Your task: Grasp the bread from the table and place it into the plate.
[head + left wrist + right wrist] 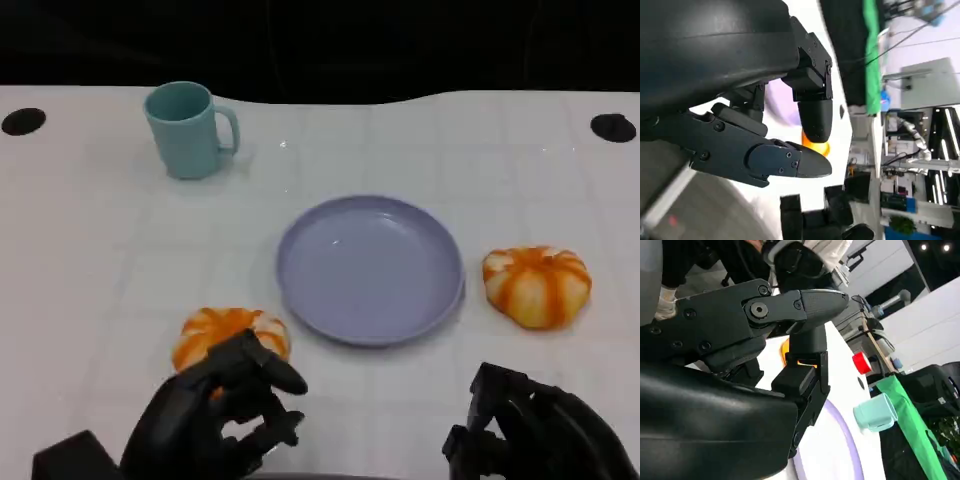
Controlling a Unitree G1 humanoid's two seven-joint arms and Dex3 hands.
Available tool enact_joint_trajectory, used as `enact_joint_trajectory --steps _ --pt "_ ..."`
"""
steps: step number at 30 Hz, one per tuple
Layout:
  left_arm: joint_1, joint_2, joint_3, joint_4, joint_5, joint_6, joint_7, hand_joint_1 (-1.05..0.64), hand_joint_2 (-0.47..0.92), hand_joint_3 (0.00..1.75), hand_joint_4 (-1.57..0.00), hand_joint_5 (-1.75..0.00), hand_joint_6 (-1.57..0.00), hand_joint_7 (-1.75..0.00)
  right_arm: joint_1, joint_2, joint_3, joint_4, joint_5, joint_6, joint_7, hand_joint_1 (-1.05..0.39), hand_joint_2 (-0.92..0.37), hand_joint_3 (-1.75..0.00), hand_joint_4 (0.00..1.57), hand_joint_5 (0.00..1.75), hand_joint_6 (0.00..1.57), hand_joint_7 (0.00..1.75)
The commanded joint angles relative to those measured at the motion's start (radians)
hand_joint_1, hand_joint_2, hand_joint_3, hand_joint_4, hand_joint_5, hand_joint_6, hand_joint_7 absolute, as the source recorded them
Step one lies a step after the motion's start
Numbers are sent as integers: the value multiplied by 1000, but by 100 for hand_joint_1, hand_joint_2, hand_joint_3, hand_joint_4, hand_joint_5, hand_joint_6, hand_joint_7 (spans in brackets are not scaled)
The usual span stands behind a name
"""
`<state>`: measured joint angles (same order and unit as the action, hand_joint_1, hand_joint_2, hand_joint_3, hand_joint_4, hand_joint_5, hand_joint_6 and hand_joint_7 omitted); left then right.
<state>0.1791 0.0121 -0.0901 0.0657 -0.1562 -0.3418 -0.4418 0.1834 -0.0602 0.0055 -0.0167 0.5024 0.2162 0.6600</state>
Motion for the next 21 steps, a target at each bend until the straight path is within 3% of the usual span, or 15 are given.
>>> enact_joint_trajectory --steps 1,9,11,15,21 --pt "-14 45 12 -48 71 -28 47 -57 92 19 -47 -136 -49 -77 -6 -7 -6 2 -3 -11 -5 -72 -92 -23 88 158 78 132" --pt "-12 133 11 -212 300 65 155 -42 90 0 -29 -104 -59 -20 -10 -11 -4 8 -5 -11 1 -71 -92 -21 88 158 79 133" --pt "-14 158 11 -247 359 82 173 -45 91 0 -27 -98 -58 -14 -12 -10 -3 12 -6 -13 3 -71 -92 -21 88 159 78 133" --pt "-21 216 10 -325 561 109 234 -51 90 0 -35 -67 -54 -2 -15 -3 -1 15 -6 -15 -3 -71 -92 -22 87 158 77 132" --pt "-38 276 -35 -460 906 244 234 -58 91 0 -38 -39 -40 0 -13 0 6 -3 -14 -6 -19 -72 -92 -22 88 159 79 133"
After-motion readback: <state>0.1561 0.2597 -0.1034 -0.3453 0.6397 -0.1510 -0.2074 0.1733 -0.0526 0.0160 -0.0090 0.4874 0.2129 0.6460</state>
